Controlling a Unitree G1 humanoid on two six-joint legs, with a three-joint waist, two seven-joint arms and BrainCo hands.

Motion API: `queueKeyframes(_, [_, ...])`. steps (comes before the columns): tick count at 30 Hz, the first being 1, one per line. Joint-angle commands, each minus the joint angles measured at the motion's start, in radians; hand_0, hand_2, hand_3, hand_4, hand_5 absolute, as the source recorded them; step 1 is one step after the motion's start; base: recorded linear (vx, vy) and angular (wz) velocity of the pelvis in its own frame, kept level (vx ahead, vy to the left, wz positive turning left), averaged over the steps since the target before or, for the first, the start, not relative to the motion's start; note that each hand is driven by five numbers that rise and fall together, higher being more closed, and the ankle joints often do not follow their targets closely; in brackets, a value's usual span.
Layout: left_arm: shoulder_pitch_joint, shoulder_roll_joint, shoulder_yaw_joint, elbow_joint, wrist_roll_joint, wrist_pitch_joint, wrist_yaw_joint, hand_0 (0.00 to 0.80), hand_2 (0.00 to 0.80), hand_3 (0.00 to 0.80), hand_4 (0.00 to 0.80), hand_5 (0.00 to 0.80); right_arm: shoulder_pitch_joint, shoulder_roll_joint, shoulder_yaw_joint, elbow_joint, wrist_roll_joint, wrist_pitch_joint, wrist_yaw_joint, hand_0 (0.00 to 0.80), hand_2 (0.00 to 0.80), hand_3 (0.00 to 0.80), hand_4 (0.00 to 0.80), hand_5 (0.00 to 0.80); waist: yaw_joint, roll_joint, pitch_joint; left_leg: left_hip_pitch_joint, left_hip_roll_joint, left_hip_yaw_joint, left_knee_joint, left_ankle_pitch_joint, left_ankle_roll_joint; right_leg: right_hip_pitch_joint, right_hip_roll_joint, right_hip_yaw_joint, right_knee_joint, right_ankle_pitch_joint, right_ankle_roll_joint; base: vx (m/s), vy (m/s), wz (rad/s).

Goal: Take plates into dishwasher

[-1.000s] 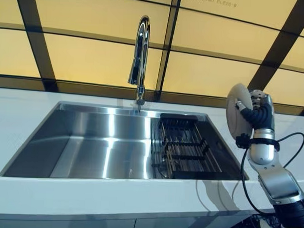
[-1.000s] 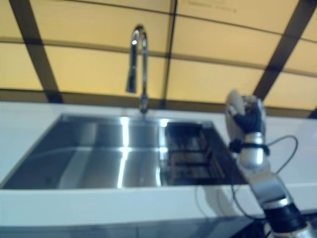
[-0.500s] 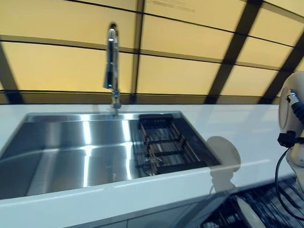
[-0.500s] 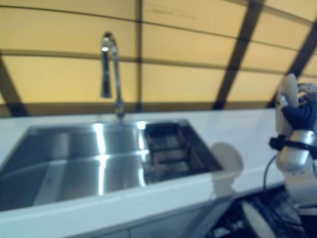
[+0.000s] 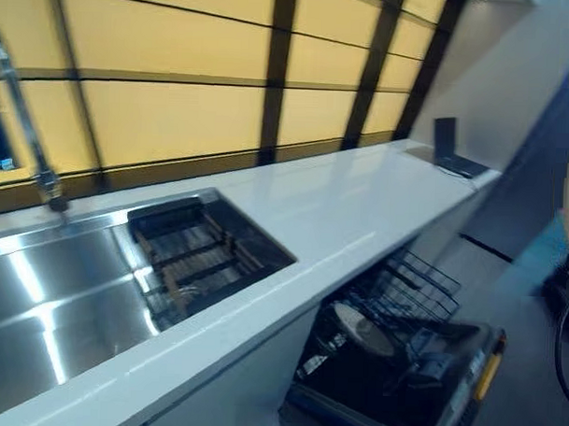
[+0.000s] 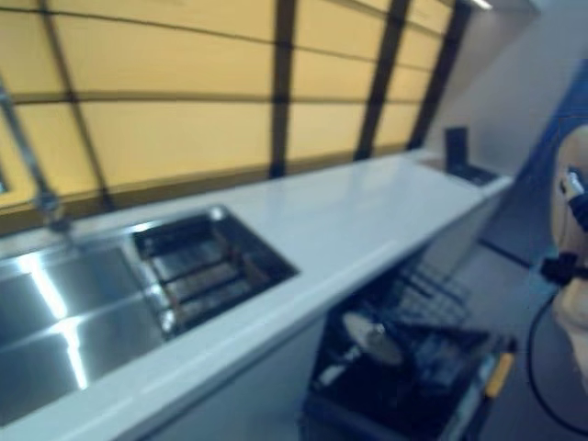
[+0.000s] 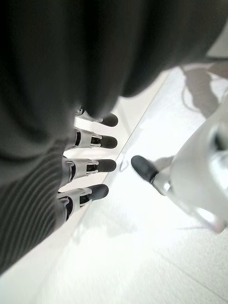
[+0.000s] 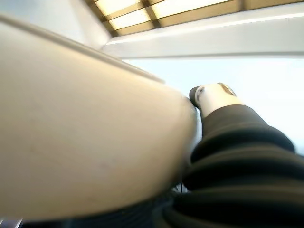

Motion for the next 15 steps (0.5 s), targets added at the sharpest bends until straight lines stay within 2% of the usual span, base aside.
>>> queueKeyframes(1, [-0.034,0.025,-0.015,0.031,-0.047,-0.01,0.013,0.0,0.0,0.0,0.0,0.0,-0.043,-0.051,-0.02,0.008,0.067,-0.052,0.04,0.8,0.8,0.8,0.8,0.8,0.014,-0.013,-0.052,0.042,-0.063,0.103,0.012,-0.159,0.093,0.037,-0.048,-0.061,0.073,-0.031,0.057,-0.191,-0.37,-0.59])
queueKeyframes(3, [-0.044,0.021,-0.003,0.03,-0.036,-0.003,0.019,0.0,0.0,0.0,0.0,0.0,-0.049,-0.049,-0.002,0.024,0.112,-0.066,0.07,0.8,0.8,0.8,0.8,0.8,0.014,-0.016,-0.055,0.029,-0.049,0.125,0.015,-0.146,0.08,0.041,-0.022,-0.077,0.043,-0.046,0.05,-0.175,-0.395,-0.72])
queueKeyframes(5, [-0.047,0.016,-0.003,0.034,-0.019,-0.011,0.02,0.0,0.0,0.0,0.0,0.0,-0.053,-0.048,0.011,0.027,0.113,-0.066,0.087,0.8,0.8,0.8,0.8,0.8,0.012,-0.018,-0.055,0.019,-0.039,0.119,0.016,-0.134,0.068,0.041,-0.001,-0.07,0.027,-0.052,0.035,-0.107,-0.349,-0.33])
queueKeyframes(10, [-0.053,-0.023,-0.03,0.028,0.03,-0.036,0.02,0.0,0.0,0.0,0.0,0.0,-0.073,-0.043,0.06,0.026,0.096,-0.02,0.184,0.8,0.8,0.8,0.8,0.8,0.003,-0.006,-0.039,-0.007,-0.016,0.075,0.02,-0.094,0.031,0.042,0.039,-0.037,0.016,-0.078,-0.019,-0.099,-0.296,0.05])
queueKeyframes(15, [-0.08,-0.04,-0.058,0.013,0.032,-0.04,0.012,0.0,0.0,0.0,0.0,0.0,-0.132,-0.008,0.155,0.059,0.062,0.011,0.294,0.8,0.8,0.8,0.8,0.8,-0.003,0.01,-0.017,-0.047,0.004,0.028,0.03,-0.059,0.004,0.036,0.073,-0.008,0.006,-0.088,-0.056,-0.127,-0.225,0.15])
